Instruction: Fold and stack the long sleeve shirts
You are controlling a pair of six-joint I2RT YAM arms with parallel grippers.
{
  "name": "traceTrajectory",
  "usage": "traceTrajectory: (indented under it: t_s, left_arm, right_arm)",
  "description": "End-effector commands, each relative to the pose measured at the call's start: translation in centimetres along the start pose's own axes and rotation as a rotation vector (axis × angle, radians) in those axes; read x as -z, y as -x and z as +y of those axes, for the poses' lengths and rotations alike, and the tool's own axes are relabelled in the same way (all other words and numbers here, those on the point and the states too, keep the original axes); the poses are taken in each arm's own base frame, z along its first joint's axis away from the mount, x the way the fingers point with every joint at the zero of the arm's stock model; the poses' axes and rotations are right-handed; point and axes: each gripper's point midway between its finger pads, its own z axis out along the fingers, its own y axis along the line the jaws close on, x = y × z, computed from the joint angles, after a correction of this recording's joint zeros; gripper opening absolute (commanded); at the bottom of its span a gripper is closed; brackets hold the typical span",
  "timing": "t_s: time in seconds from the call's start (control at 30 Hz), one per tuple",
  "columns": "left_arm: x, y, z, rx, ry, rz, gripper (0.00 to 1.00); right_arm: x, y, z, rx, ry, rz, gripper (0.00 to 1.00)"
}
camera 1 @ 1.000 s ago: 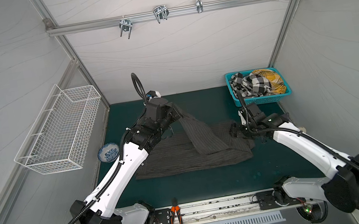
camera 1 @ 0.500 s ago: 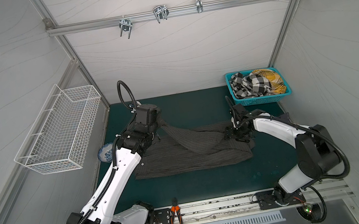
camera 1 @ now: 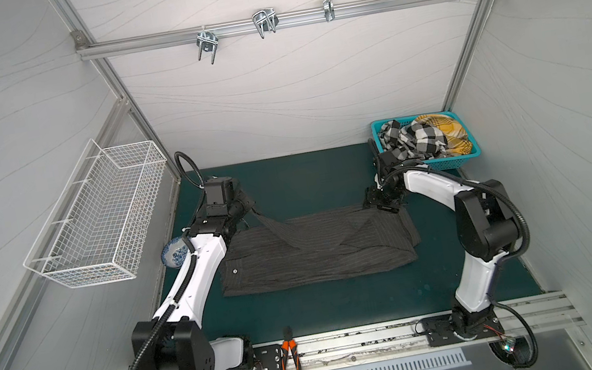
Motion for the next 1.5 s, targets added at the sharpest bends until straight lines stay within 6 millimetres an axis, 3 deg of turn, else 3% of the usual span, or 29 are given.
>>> traceTrajectory:
  t_s: [0.0, 0.2, 0.37, 0.5, 0.63, 0.9, 1.03, 1.1, 1.17, 1.23, 1.27, 1.33, 1.47]
  left_arm:
    - [-1.1, 0.6, -0.3, 0.027, -0.08, 0.006, 0.0]
    - [-2.5, -0.2, 2.9, 0.082, -0.047, 0.025, 0.0]
    - [-3.1, 0.4, 2.9, 0.111, -0.068, 0.03, 0.0]
    - [-2.1, 2.4, 2.1, 0.114, -0.063, -0.024, 0.0]
    - [-1.6, 2.6, 5.2, 0.118, 0.051, -0.085, 0.0]
    - [-2.1, -0.7, 13.5, 0.194, 0.188, -0.136, 0.0]
    - [-3.7, -2.0, 13.8, 0.201, 0.191, -0.061, 0.0]
    - [-4.5, -2.2, 13.6, 0.208, 0.189, -0.02, 0.0]
    - [-4.8, -2.5, 14.0, 0.221, 0.223, 0.005, 0.0]
    - [-4.7, -3.1, 15.1, 0.245, 0.297, 0.043, 0.27]
    - [-4.5, -3.6, 15.8, 0.262, 0.357, 0.078, 0.36]
    - [-3.4, -4.3, 16.9, 0.289, 0.468, 0.136, 0.42]
    - [-0.1, -3.8, 16.8, 0.341, 0.513, 0.094, 0.54]
  right_arm:
    - [-0.9, 0.2, -0.4, -0.015, -0.01, 0.033, 0.7]
    - [-2.3, 0.7, -1.4, -0.03, -0.054, 0.049, 0.69]
    - [-2.1, 0.8, -2.0, -0.039, -0.069, 0.048, 0.47]
    - [-1.7, 0.9, -2.0, -0.04, -0.062, 0.038, 0.31]
    - [-2.1, 0.5, -2.0, -0.04, -0.051, 0.053, 0.19]
    - [-3.2, -0.5, -2.7, -0.05, -0.053, 0.08, 0.08]
    - [-3.1, -0.4, -2.3, -0.052, -0.037, 0.08, 0.07]
    - [-2.8, -0.1, -1.9, -0.05, -0.023, 0.076, 0.1]
    - [-2.3, -0.1, -1.5, -0.045, -0.012, 0.078, 0.26]
    - [-1.5, -0.2, -1.3, -0.037, -0.006, 0.072, 0.5]
    - [-0.8, -0.4, -1.1, -0.03, -0.002, 0.067, 0.56]
    - [0.8, -1.0, -1.0, -0.006, -0.012, 0.05, 0.63]
    - [5.0, -4.2, -0.7, 0.083, -0.068, 0.007, 0.72]
